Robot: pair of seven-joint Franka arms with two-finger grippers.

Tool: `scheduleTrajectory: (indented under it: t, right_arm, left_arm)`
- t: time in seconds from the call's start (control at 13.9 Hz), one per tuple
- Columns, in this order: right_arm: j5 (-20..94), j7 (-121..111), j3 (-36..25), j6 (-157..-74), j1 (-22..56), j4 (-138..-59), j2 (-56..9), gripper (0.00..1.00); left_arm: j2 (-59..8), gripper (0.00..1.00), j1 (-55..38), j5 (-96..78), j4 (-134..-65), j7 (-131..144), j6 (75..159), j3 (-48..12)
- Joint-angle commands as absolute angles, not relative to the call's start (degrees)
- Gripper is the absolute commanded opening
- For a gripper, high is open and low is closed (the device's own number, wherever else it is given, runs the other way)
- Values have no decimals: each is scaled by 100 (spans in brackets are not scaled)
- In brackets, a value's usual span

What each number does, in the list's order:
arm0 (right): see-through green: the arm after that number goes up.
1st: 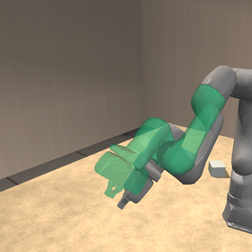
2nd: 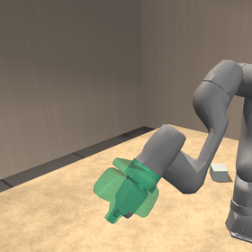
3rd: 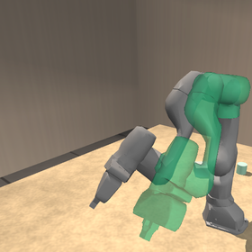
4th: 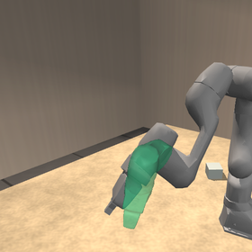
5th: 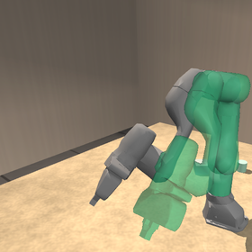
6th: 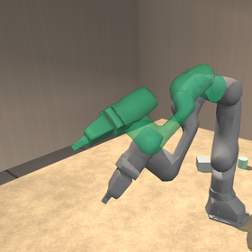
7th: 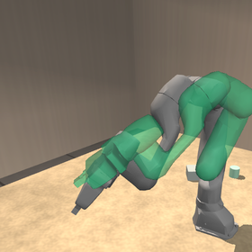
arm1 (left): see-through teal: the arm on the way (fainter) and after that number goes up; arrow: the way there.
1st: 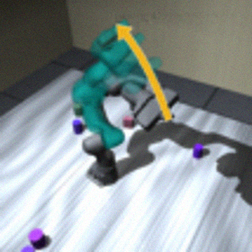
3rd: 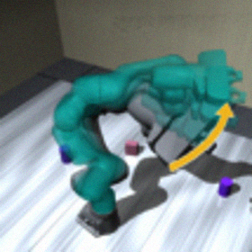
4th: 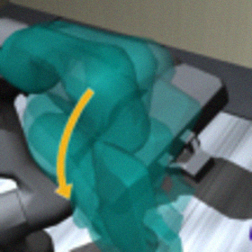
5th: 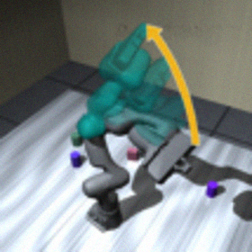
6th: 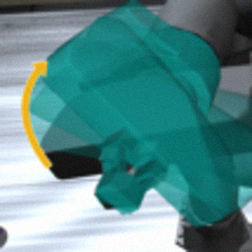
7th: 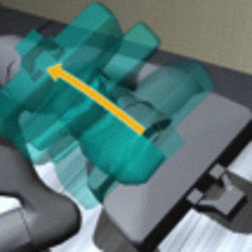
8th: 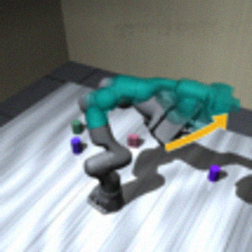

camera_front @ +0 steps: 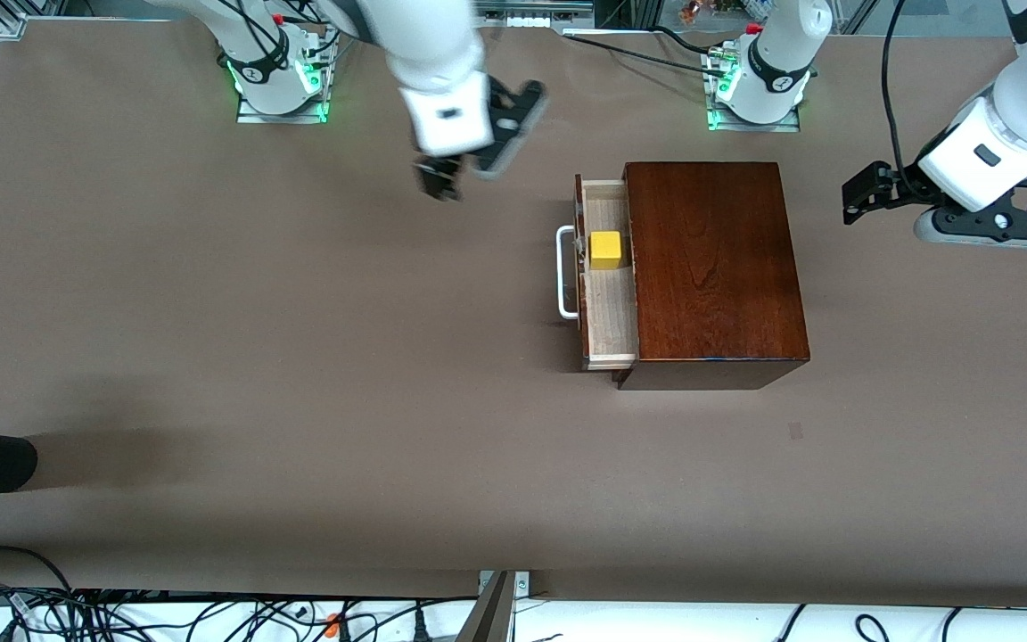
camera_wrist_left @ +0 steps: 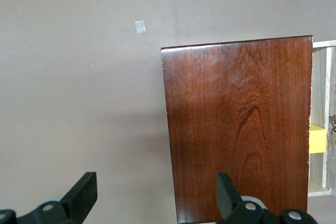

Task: Open drawer, take yellow block, close drawer
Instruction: 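Reach the right gripper over the yellow cube in the open drawer, then grasp the yellow cube with the right gripper and lift it out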

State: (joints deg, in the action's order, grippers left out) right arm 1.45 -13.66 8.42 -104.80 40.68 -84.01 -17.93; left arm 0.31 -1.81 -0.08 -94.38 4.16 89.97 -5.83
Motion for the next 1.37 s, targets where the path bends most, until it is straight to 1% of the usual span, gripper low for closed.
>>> scheduleTrajectory:
  t: [0.0, 0.14, 0.22, 0.29, 0.5, 0.79, 0.94, 1.3]
  right_arm:
    - [-349, -1967, 782, -11054, 4683, -7500, -2923, 100]
    - [-693, -2266, 782, -11145, 4947, -6824, -3530, 100]
    - [-764, -2468, 782, -11127, 5079, -6525, -3751, 100]
    - [-860, -2548, 774, -11144, 5184, -6408, -3875, 100]
    - [-993, -2662, 773, -11320, 5309, -6363, -3999, 100]
    - [-993, -2865, 773, -11487, 5309, -6363, -4358, 100]
    - [-993, -2874, 773, -11697, 5309, -6355, -4508, 100]
    - [-1002, -2874, 738, -11882, 5291, -6293, -4667, 100]
  left_arm:
    - [97, 100, -193, 105, -9501, 457, 9026, -598]
    - [88, 100, -185, 97, -9501, 448, 9018, -598]
    - [97, 100, -176, 97, -9501, 448, 9000, -598]
    - [88, 100, -176, 97, -9501, 448, 8974, -598]
    - [88, 100, -176, 97, -9501, 448, 8956, -598]
    - [88, 100, -176, 97, -9492, 448, 8921, -598]
    - [88, 100, -167, 88, -9501, 448, 8921, -598]
    - [88, 100, -167, 70, -9501, 448, 8886, -589]
